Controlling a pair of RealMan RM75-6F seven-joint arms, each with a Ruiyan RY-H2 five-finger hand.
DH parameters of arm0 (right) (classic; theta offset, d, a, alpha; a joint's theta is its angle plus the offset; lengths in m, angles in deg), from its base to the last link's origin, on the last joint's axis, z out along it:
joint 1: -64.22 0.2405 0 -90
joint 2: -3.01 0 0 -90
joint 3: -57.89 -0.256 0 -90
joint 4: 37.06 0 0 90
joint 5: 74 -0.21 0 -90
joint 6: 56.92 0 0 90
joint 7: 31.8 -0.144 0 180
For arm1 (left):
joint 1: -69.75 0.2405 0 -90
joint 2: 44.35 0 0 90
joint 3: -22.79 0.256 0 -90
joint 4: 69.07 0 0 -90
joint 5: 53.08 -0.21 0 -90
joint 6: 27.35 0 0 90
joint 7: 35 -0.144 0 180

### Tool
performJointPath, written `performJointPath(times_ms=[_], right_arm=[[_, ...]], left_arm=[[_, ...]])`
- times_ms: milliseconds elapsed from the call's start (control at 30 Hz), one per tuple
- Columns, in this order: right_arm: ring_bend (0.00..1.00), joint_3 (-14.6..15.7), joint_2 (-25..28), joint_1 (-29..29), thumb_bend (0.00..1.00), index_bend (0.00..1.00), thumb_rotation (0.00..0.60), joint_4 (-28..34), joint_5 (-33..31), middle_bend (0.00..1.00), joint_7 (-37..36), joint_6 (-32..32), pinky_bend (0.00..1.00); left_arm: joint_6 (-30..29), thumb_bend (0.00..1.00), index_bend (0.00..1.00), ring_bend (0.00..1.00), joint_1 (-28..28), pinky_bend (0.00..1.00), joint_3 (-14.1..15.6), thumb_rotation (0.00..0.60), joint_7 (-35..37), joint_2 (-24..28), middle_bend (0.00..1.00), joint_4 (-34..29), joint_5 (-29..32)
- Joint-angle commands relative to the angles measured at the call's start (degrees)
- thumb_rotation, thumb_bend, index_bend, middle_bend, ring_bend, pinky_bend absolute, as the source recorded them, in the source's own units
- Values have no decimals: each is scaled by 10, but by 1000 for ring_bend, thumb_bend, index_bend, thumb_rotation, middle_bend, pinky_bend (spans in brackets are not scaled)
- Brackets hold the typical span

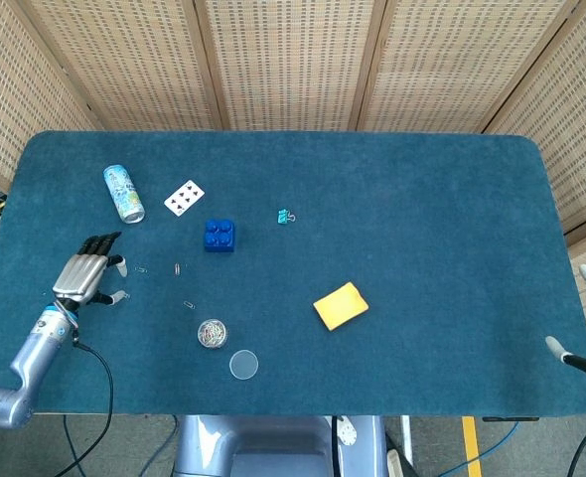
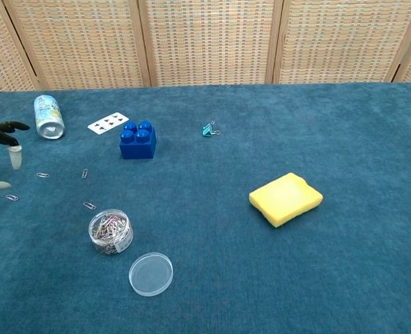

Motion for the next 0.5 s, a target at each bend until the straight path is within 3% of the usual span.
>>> performJointPath(times_ms=[33,500], right_arm=[[0,1,-1,1,0,4,600,0,0,0,2,1,0],[0,1,1,-1,0,4,600,0,2,0,-3,-1,0]], left_arm=[[12,265,506,0,-5,0,7,600,6,-14,0,20,-8],[23,334,507,0,-7,0,15,600,2,-33,0,44,-19]])
